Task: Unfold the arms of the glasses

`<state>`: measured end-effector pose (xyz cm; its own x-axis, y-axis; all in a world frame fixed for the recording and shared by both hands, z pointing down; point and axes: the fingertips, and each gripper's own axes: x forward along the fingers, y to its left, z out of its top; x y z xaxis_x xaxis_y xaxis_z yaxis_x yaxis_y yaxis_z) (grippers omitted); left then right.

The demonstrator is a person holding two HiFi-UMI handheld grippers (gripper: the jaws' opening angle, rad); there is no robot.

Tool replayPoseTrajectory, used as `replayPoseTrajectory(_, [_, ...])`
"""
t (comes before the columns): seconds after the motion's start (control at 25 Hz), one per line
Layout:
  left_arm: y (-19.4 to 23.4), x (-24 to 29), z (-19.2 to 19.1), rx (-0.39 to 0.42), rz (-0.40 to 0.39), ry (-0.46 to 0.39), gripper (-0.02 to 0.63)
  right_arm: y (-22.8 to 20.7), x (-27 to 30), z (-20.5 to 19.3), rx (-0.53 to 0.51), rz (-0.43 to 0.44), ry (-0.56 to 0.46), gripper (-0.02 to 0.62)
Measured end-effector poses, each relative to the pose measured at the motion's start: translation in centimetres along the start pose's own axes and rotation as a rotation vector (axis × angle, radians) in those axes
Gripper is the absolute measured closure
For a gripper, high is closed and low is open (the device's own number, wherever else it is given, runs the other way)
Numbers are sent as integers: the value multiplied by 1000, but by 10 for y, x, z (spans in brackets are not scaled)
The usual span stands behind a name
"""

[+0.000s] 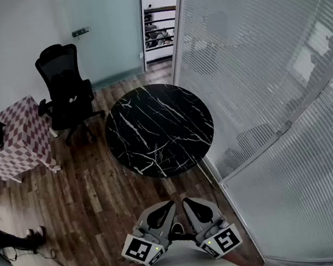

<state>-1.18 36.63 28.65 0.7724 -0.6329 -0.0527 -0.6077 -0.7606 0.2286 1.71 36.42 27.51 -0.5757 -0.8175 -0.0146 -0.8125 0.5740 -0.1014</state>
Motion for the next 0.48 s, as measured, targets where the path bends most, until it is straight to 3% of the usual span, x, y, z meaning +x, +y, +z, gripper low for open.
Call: replayPoseTrajectory(0.48, [-7, 8, -3, 1, -1, 10, 603, -9, -7, 3, 17, 6, -6, 594])
